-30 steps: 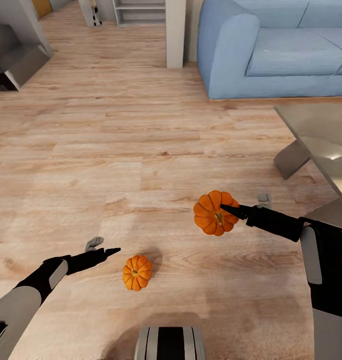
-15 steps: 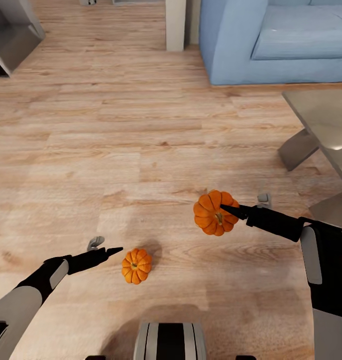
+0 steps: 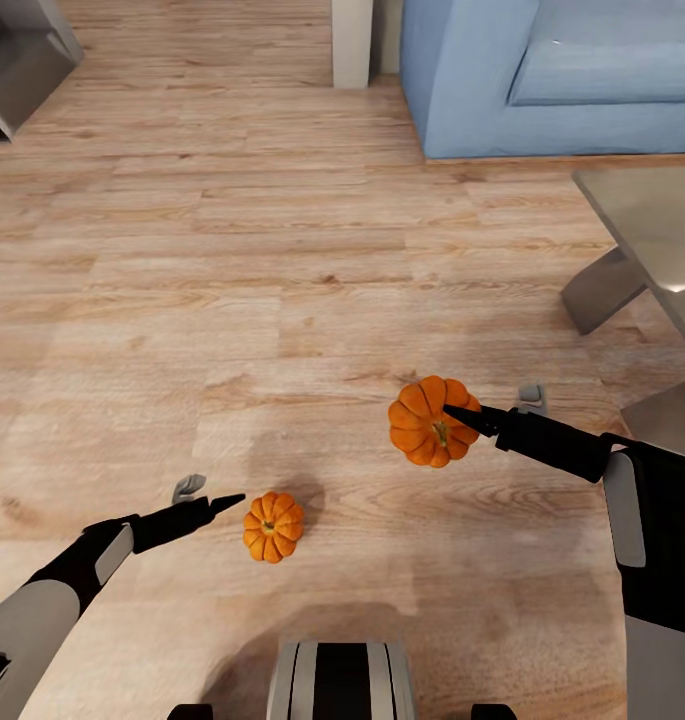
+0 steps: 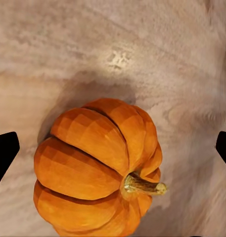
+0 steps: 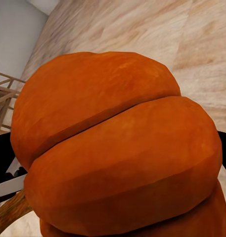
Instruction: Place each of the two pumpkins and all three candles from the living room inside a cabinet in the living room (use any cabinet), then make sure every cabinet is closed, and position the cauldron so it is next to a table in the living room.
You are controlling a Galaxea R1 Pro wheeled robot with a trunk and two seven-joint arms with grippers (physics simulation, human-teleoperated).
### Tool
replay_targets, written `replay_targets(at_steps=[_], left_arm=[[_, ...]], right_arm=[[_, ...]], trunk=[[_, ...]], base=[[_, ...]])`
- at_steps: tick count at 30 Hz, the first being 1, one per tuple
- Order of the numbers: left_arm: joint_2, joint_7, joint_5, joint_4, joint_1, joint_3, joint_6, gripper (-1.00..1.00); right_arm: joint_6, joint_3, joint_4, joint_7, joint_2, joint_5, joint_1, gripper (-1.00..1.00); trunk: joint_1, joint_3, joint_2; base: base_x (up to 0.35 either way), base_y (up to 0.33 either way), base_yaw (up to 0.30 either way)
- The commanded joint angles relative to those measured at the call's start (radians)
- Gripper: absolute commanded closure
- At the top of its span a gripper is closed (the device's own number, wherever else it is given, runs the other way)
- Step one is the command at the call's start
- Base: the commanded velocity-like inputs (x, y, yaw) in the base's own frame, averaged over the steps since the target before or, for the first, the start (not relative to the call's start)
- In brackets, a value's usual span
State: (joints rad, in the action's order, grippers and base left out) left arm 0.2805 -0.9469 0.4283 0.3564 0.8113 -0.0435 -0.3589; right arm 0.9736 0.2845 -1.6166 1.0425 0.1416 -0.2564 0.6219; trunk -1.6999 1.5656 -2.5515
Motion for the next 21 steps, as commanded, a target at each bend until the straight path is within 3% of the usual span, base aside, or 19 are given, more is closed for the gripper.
replay_targets(at_steps=[1, 15, 21], left_arm=[[0.001, -0.006, 0.01, 0.0, 0.0, -0.005, -0.003, -1.0], [0.001, -0.01, 0.01, 0.0, 0.0, -0.005, 0.012, -1.0], [-0.006, 0.024, 0.017, 0.007, 0.029, 0.013, -0.022, -1.0]], right_arm=[[0.005, 0.001, 0.0, 0.002, 0.0, 0.0, 0.001, 1.0], [0.005, 0.001, 0.0, 0.002, 0.0, 0.0, 0.001, 1.0], [0.027, -0.009, 0.0, -0.006, 0.002, -0.001, -0.009, 1.0]], trunk=[[0.0, 0.001, 0.0], [0.0, 0.001, 0.0], [-0.003, 0.024, -0.002]], base=[[0.0, 0.0, 0.0], [0.0, 0.0, 0.0], [0.0, 0.0, 0.0]])
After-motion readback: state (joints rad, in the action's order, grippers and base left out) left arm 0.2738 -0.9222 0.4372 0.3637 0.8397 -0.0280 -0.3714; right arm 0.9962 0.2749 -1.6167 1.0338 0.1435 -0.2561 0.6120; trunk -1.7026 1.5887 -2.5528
